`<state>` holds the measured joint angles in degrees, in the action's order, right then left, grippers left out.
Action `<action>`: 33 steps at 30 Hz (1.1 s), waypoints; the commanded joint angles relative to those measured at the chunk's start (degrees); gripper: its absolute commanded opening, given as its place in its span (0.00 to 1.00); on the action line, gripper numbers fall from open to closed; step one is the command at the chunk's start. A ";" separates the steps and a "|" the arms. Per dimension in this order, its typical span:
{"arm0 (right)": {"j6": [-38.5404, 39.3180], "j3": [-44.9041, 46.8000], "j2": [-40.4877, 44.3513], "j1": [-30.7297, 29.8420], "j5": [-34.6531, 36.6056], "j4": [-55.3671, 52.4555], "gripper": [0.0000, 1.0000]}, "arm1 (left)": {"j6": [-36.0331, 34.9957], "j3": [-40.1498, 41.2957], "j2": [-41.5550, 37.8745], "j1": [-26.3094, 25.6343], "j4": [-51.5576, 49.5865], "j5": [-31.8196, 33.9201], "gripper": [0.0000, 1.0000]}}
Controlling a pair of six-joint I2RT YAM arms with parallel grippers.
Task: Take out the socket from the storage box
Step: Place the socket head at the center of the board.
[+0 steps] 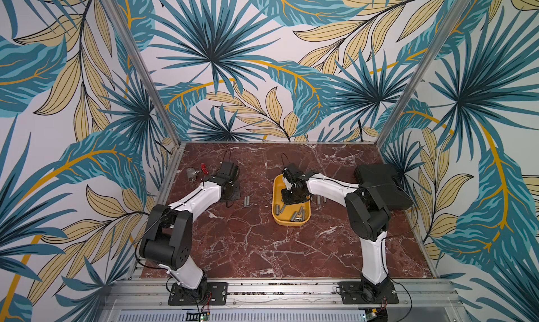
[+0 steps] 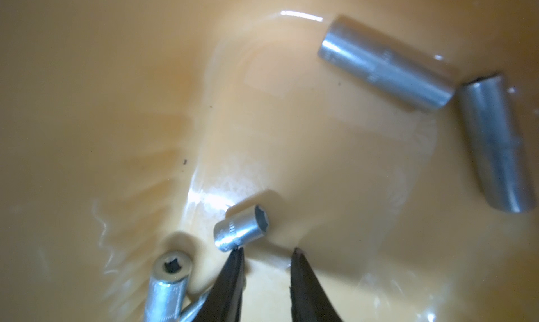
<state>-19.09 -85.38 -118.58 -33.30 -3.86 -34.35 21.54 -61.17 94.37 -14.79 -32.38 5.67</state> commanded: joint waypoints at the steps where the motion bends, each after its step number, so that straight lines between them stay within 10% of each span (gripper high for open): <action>1: -1.69 0.54 1.32 0.14 -1.32 -0.64 0.32 | -0.72 1.75 2.11 0.20 1.71 -1.98 0.13; 33: -1.42 -2.90 -1.41 -0.29 -1.86 -0.98 0.35 | 0.35 2.37 7.85 0.24 6.13 -5.61 0.27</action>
<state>-22.26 -87.37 -118.52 -33.36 -5.82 -33.34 21.58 -60.36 101.71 -14.79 -27.18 0.34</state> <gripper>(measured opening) 0.350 0.265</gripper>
